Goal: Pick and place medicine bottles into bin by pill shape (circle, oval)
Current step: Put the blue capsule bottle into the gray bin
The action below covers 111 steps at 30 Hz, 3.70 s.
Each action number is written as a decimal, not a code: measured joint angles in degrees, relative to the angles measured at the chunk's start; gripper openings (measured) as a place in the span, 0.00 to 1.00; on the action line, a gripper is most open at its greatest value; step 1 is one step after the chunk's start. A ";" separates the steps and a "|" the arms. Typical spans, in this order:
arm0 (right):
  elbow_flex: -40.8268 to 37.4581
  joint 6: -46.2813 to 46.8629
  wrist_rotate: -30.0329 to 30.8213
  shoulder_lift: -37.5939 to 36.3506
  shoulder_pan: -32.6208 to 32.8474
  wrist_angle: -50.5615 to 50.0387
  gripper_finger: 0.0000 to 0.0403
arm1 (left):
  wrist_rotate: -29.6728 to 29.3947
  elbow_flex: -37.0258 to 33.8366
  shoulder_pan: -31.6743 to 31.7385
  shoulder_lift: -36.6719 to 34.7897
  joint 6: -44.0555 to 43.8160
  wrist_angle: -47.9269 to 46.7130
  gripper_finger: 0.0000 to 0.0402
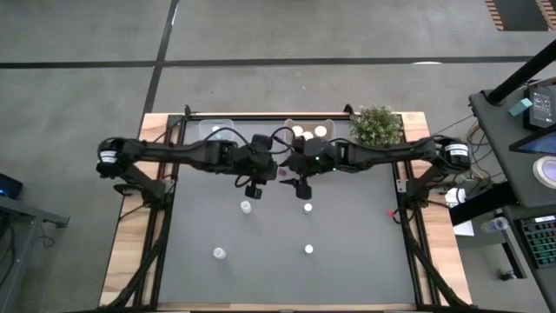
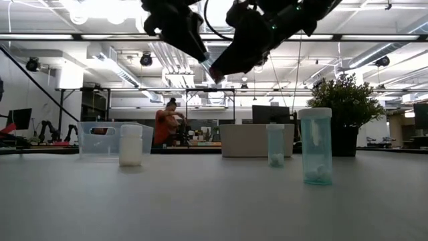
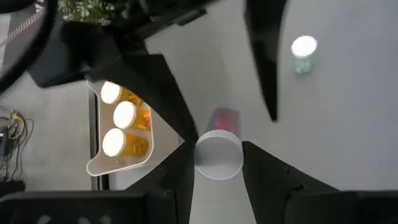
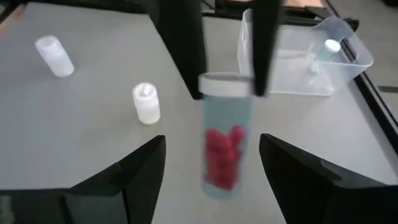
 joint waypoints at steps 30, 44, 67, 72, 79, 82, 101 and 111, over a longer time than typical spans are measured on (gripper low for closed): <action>1.46 -2.11 1.62 1.56 -0.15 -1.50 0.23 | 0.07 0.30 0.30 -0.06 2.92 0.22 0.32; -4.89 -0.79 1.66 0.55 -4.23 4.16 0.25 | 1.71 -2.05 1.95 -4.81 3.73 1.90 0.39; -20.31 1.18 1.68 -3.77 -3.86 41.32 0.25 | 7.76 -31.63 6.53 -6.76 -13.78 61.75 0.39; -20.38 1.05 1.86 -3.73 -3.52 41.91 0.25 | 8.39 -31.39 6.78 -2.77 -15.00 68.88 0.39; -20.51 1.11 1.60 -3.73 -3.34 42.01 0.25 | 10.71 -31.43 6.80 -1.83 -14.94 70.67 0.36; -20.51 1.09 1.57 -3.73 -3.35 42.06 0.25 | 10.73 -31.43 6.78 -1.83 -14.70 70.61 0.29; -20.42 2.40 1.68 -3.76 -3.36 39.64 0.42 | 10.73 -31.52 6.77 -1.83 -14.70 69.15 0.19; -20.42 2.36 8.20 -11.76 -3.64 24.64 0.57 | 7.43 -31.63 6.91 -1.72 -13.37 61.08 0.19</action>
